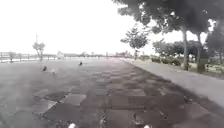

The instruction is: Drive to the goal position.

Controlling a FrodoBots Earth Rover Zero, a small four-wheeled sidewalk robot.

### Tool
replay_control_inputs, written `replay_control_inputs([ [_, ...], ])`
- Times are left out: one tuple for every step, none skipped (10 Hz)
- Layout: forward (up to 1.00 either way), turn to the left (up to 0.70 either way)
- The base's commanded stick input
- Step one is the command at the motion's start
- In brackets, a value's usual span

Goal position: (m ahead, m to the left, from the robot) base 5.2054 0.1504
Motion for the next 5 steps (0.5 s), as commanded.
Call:
replay_control_inputs([
  [1.00,0.00],
  [1.00,0.00],
  [1.00,0.00],
  [1.00,0.00],
  [1.00,0.00],
])
